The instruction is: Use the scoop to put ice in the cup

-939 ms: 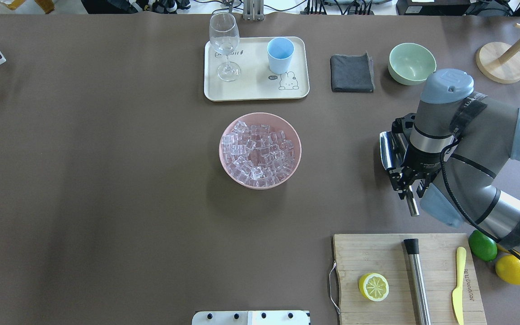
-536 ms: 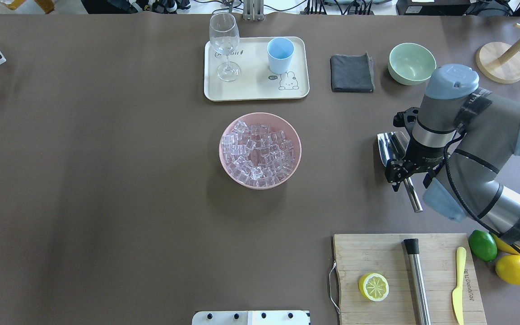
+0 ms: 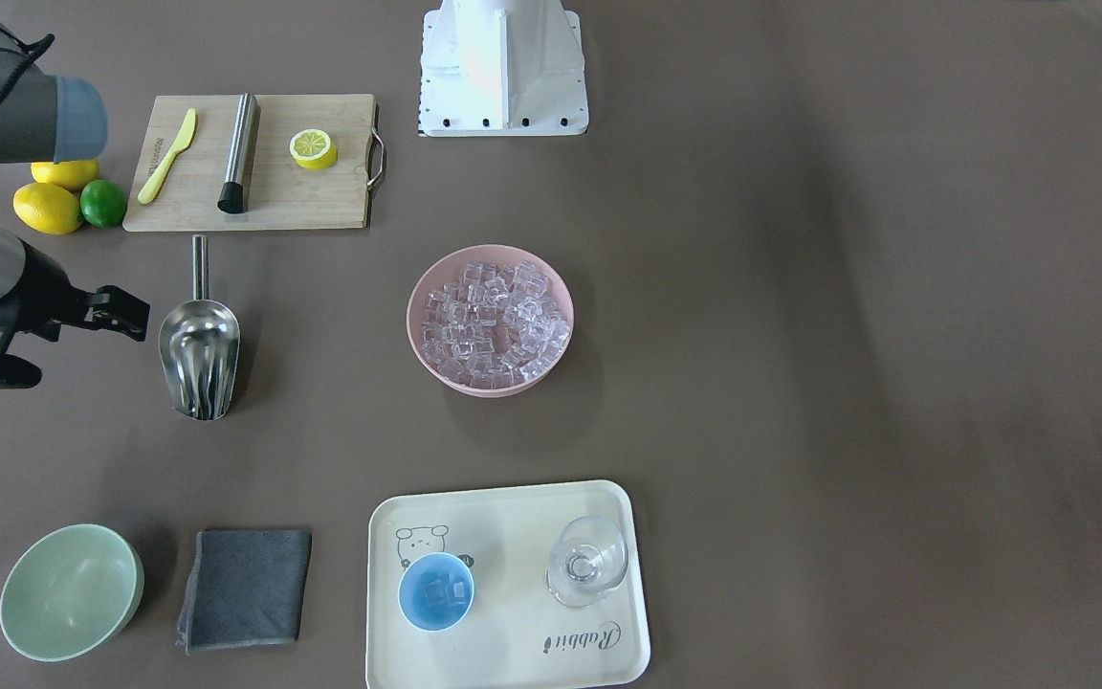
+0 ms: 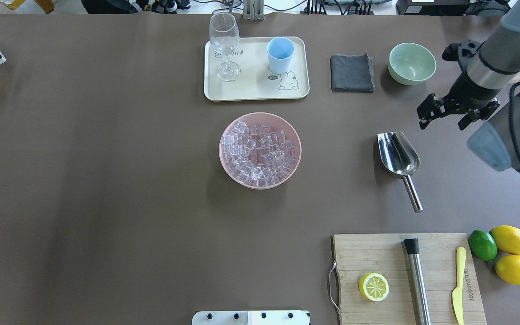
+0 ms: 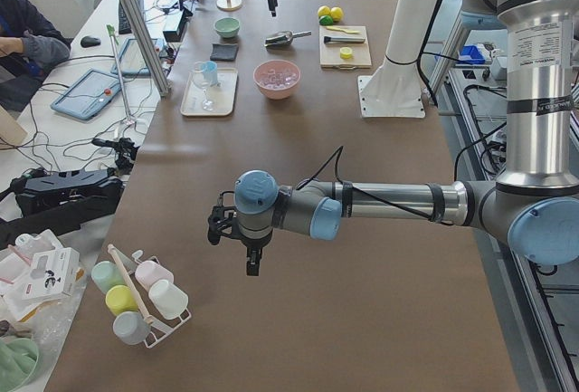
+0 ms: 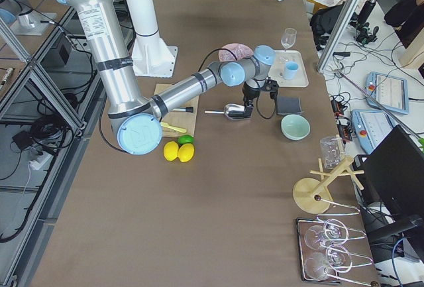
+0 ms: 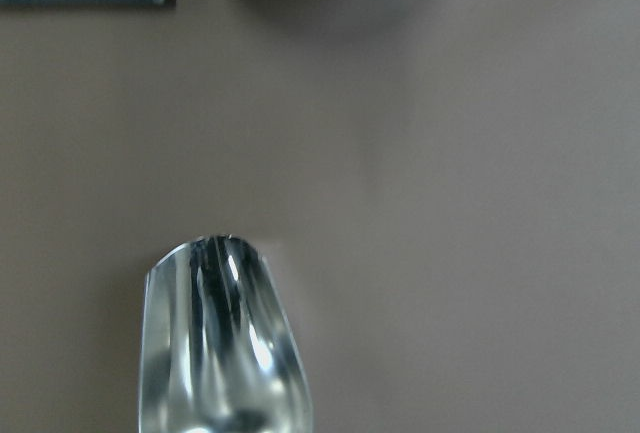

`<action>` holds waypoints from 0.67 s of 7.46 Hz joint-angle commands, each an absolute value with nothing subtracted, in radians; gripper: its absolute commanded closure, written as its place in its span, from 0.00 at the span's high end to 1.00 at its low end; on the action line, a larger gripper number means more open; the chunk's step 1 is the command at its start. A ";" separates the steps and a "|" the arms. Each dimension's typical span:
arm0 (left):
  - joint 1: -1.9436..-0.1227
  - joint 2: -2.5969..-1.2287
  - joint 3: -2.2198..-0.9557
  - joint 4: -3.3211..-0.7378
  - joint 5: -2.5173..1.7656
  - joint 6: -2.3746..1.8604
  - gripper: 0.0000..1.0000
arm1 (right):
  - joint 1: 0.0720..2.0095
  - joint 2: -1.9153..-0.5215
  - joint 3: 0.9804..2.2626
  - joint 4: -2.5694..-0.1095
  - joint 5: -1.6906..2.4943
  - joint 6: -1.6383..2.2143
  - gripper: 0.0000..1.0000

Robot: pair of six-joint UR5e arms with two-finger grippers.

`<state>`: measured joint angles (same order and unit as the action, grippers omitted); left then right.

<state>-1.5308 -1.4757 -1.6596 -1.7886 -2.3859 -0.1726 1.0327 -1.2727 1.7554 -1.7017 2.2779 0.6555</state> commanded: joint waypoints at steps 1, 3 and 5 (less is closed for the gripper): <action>-1.531 -1.477 -1.660 -1.789 -2.387 -0.173 0.98 | 1.260 -1.317 1.781 -1.681 2.244 0.482 1.00; -1.531 -1.477 -1.660 -1.789 -2.385 -0.173 0.98 | 1.430 -1.406 1.741 -1.686 2.243 0.214 1.00; -1.531 -1.477 -1.660 -1.789 -2.387 -0.173 0.98 | 1.529 -1.469 1.648 -1.678 2.253 0.035 1.00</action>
